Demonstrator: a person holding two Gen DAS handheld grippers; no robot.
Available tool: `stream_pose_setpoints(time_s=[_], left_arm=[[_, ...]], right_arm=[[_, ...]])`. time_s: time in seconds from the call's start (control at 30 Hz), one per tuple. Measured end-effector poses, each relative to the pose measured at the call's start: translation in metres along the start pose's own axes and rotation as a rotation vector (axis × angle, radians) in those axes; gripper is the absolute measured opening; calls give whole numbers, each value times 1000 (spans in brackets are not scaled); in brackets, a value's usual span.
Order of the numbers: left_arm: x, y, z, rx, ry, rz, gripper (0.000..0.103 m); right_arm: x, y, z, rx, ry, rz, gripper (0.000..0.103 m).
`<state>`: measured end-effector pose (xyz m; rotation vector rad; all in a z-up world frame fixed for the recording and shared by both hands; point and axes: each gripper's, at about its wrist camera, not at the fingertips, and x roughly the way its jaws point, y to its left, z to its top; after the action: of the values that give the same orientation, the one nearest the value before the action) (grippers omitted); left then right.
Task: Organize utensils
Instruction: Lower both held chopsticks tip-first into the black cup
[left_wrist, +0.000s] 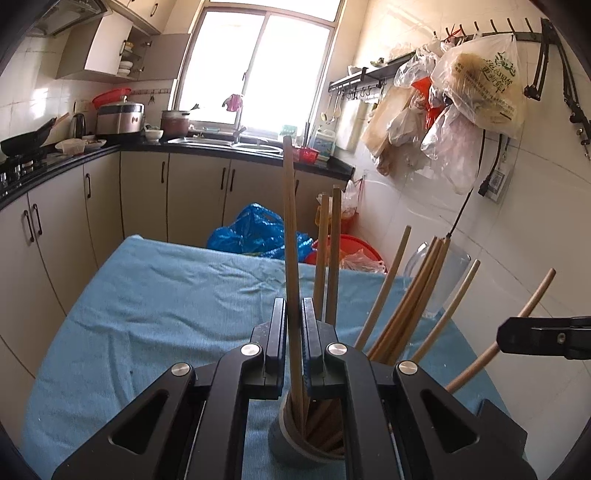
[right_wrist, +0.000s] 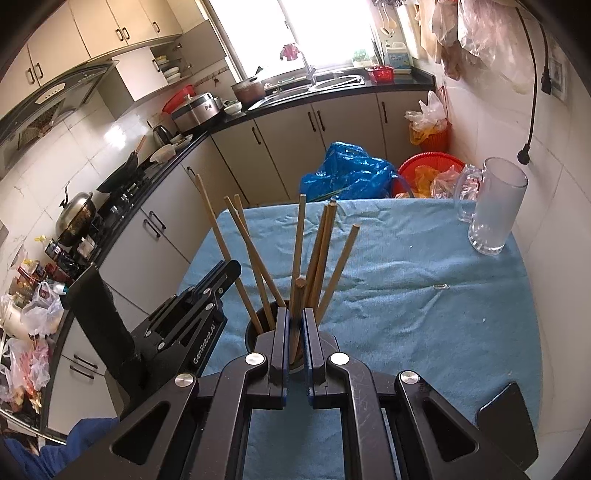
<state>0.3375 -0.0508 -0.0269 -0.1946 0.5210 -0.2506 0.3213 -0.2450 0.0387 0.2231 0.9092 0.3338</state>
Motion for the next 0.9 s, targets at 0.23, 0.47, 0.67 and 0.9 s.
stream_pose_setpoints(time_s=[0.23, 0.47, 0.67, 0.9], left_arm=[[1, 4, -9, -13, 48, -17, 7], [1, 6, -13, -19, 74, -27, 7], [1, 5, -14, -20, 89, -32, 7], [1, 5, -19, -22, 117, -43, 7]], right_arm=[[11, -5, -2, 17, 19, -4, 7], [18, -7, -3, 15, 20, -18, 7], [18, -8, -2, 20, 24, -21, 7], [18, -9, -2, 27, 27, -29, 8]])
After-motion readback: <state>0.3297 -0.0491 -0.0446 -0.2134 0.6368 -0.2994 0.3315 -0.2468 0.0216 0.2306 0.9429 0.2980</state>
